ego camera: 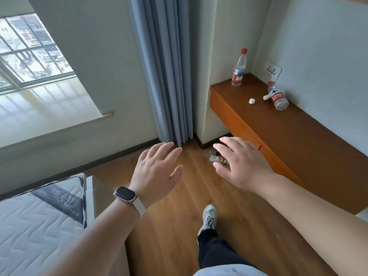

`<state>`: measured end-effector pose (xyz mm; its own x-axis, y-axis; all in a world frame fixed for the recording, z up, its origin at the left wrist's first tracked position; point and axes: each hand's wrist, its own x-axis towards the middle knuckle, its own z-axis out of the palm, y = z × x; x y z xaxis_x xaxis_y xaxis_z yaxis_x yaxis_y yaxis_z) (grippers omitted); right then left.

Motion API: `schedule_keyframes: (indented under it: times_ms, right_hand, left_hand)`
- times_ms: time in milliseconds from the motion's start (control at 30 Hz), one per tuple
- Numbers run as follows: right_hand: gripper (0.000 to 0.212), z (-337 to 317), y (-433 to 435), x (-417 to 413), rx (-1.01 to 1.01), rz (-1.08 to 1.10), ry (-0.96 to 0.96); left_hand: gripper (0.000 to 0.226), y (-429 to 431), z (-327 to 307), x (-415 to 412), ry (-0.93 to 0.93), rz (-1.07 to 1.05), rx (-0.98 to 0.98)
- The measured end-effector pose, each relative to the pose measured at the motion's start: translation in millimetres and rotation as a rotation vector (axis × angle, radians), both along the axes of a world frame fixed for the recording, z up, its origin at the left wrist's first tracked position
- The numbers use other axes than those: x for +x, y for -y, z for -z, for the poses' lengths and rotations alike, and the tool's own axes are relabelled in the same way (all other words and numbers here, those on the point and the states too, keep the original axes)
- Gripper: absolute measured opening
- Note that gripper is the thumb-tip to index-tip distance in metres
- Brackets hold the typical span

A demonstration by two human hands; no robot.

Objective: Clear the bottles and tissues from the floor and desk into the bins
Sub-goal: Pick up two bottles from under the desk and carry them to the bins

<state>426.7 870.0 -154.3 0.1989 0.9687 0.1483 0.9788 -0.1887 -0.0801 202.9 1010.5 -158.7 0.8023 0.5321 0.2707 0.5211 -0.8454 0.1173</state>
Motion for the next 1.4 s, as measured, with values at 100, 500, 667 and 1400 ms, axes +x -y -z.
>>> schedule_keyframes:
  times_ms: [100, 500, 667, 1400]
  right_hand:
    - [0.055, 9, -42, 33, 0.008, -0.016, -0.022]
    - [0.053, 19, -177, 197, -0.013, -0.016, -0.098]
    - [0.053, 24, -193, 234, -0.007, 0.017, -0.104]
    - [0.052, 73, -222, 276, -0.143, 0.293, -0.184]
  left_hand:
    - [0.048, -38, 2, 35, -0.044, -0.001, 0.030]
    - [0.046, -170, 4, 208, -0.156, 0.028, 0.038]
    - [0.045, -182, 13, 245, -0.210, 0.101, 0.056]
    - [0.047, -275, 62, 340, -0.340, 0.308, -0.023]
